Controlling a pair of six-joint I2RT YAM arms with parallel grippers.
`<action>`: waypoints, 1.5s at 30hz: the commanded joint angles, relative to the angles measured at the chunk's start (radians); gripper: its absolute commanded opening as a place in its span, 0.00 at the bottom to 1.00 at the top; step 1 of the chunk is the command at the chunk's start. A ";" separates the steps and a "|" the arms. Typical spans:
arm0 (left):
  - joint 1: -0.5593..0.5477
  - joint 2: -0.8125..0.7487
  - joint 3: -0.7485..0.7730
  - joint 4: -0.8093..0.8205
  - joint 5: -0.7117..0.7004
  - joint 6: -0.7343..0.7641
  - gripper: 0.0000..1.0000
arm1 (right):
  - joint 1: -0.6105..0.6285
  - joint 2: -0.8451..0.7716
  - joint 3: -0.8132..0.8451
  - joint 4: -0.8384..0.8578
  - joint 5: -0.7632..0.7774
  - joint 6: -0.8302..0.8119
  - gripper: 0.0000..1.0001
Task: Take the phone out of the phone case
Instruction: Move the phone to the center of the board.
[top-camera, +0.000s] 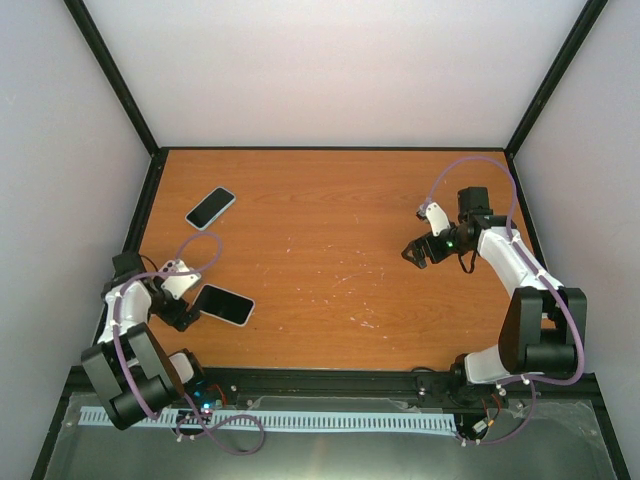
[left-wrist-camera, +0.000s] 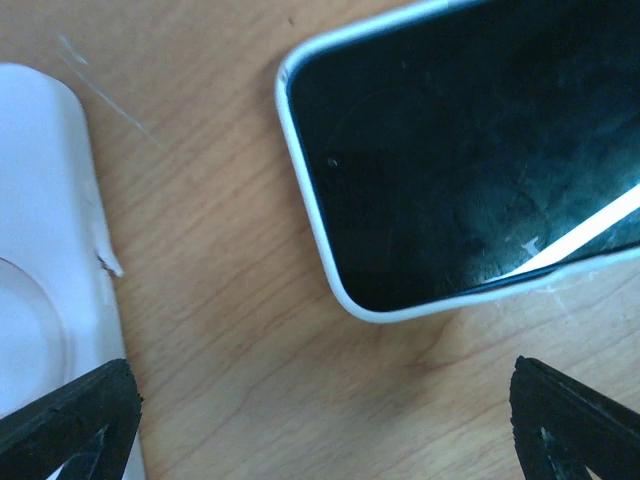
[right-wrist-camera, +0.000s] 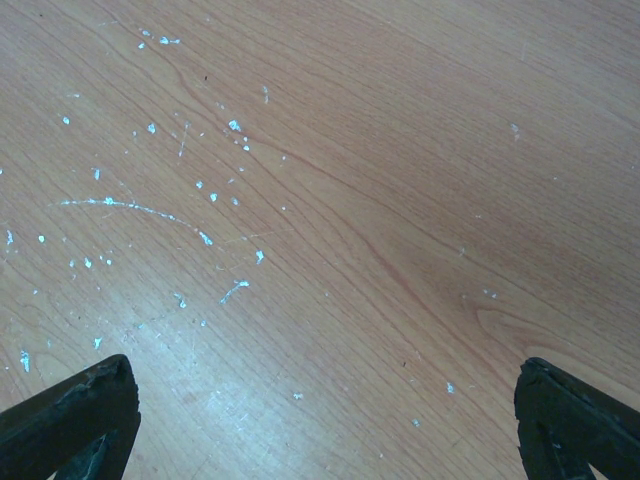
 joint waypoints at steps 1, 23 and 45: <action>0.004 -0.017 -0.032 0.080 -0.053 0.083 1.00 | -0.006 -0.001 0.022 -0.013 -0.016 -0.010 1.00; -0.230 0.269 0.083 0.329 -0.092 -0.187 1.00 | -0.006 -0.006 0.026 -0.008 0.006 -0.003 1.00; -0.684 0.601 0.358 0.405 -0.070 -0.407 1.00 | -0.006 0.001 0.031 -0.004 0.009 0.001 1.00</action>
